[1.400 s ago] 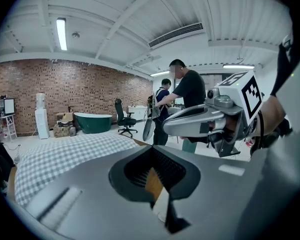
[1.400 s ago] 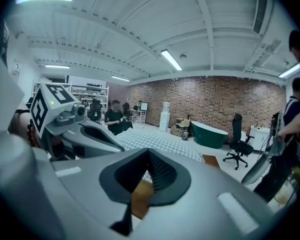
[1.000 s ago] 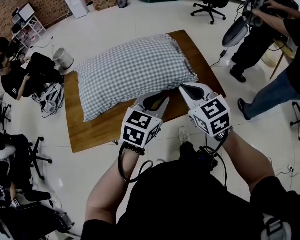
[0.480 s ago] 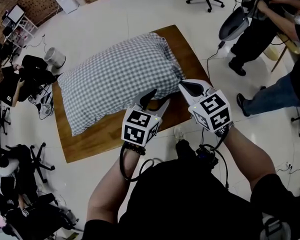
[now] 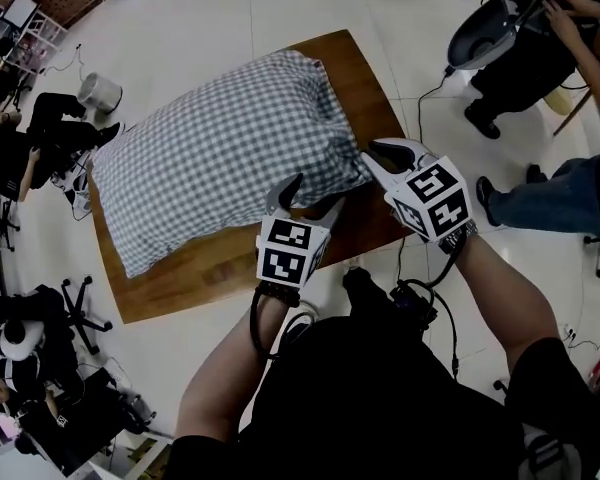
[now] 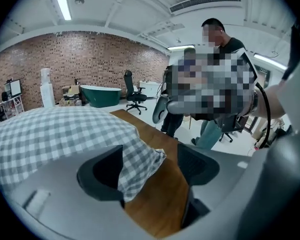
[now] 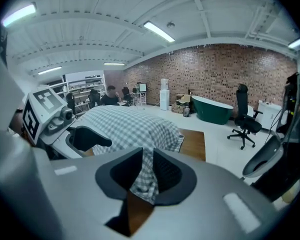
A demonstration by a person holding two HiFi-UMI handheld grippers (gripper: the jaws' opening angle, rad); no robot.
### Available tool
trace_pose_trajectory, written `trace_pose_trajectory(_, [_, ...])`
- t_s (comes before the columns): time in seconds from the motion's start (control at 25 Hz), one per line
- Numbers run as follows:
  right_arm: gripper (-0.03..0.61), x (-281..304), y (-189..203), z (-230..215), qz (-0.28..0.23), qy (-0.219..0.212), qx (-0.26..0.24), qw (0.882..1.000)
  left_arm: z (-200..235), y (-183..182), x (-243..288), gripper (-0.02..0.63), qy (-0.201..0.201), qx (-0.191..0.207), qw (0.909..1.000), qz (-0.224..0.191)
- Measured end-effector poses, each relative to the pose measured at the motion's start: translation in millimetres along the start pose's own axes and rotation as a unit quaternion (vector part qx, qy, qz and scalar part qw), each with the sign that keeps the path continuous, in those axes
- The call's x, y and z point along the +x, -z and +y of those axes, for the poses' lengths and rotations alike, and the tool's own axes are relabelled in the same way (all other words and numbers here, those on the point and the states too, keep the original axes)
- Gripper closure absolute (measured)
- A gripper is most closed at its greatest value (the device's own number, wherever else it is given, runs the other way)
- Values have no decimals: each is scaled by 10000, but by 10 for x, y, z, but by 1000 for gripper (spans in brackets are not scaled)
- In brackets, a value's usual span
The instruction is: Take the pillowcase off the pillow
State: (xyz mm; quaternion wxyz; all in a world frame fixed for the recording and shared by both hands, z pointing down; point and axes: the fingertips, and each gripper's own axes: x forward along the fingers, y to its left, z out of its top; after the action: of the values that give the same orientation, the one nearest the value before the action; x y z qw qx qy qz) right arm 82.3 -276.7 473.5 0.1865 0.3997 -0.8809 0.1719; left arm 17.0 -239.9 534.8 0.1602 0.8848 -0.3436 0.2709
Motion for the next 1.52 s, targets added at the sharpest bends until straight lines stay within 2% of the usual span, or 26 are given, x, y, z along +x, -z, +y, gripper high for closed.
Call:
trace_pose_trajectory(0.24, [509, 379, 222, -245, 253, -252, -33, 9994, 213, 321, 410, 264, -418, -75, 9983, 401])
trace_pose_trajectory(0.44, [508, 700, 468, -472, 432, -519, -103, 9977, 441, 516, 725, 274, -915, -100, 9934, 679])
trace_pose_trajectory(0.52, [508, 818, 568, -649, 479, -633, -95, 9968, 522, 556, 896, 327, -1087, -69, 9906, 825])
trace_pose_trajectory(0.6, [508, 936, 671, -868, 524, -730, -69, 9959, 601, 548, 1069, 426, -1187, -105, 9888, 896])
trace_pose_trajectory(0.76, [508, 1097, 805, -1108, 569, -884, -31, 9945, 667, 458, 1149, 563, -1191, -232, 9894, 793])
trace_pose_trajectory(0.84, [508, 1143, 884, -1105, 603, -950, -55, 9936, 645, 431, 1078, 590, -1124, -307, 9909, 672])
trace_pose_trajectory(0.96, [508, 1236, 1010, -1084, 733, -1066, -171, 9914, 632, 377, 958, 595, -1079, -436, 9916, 563])
trace_pose_trajectory(1.04, [508, 1370, 1164, -1220, 890, -1165, -261, 9889, 658, 310, 1014, 595, -1071, -529, 9915, 525])
trace_pose_trajectory(1.12, [506, 1511, 1356, -1339, 1096, -1320, -351, 9845, 689, 253, 1087, 597, -1058, -614, 9913, 483])
trace_pose_trajectory(1.32, [431, 1653, 1701, -1236, 1473, -1832, -985, 9670, 664, 125, 1031, 597, -1016, -630, 9923, 322])
trace_pose_trajectory(1.52, [373, 1675, 2001, -1011, 1900, -2311, -1804, 9370, 582, 16, 957, 597, -1012, -573, 9930, 186])
